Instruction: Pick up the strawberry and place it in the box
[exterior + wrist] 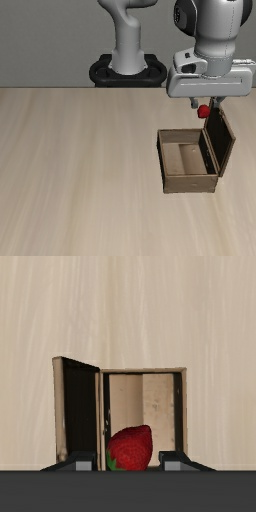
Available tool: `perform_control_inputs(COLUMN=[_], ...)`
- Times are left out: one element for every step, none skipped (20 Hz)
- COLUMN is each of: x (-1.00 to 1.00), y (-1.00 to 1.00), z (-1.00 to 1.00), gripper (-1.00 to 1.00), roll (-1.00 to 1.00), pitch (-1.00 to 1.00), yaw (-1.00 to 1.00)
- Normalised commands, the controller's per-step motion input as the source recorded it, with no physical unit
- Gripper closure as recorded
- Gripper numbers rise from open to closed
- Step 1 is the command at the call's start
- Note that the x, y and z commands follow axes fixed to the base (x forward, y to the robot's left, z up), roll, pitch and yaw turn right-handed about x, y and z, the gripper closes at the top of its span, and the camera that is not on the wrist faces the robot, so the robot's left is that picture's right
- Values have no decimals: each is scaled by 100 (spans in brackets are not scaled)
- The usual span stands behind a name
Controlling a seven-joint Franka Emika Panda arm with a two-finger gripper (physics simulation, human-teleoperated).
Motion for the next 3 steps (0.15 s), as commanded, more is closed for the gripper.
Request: perform_control_inputs(x=[0, 0, 0], y=[0, 0, 0], z=[0, 0, 0], gripper=[-100, -100, -100], roll=[0, 0, 0], pitch=[0, 0, 0], yaw=[0, 0, 0])
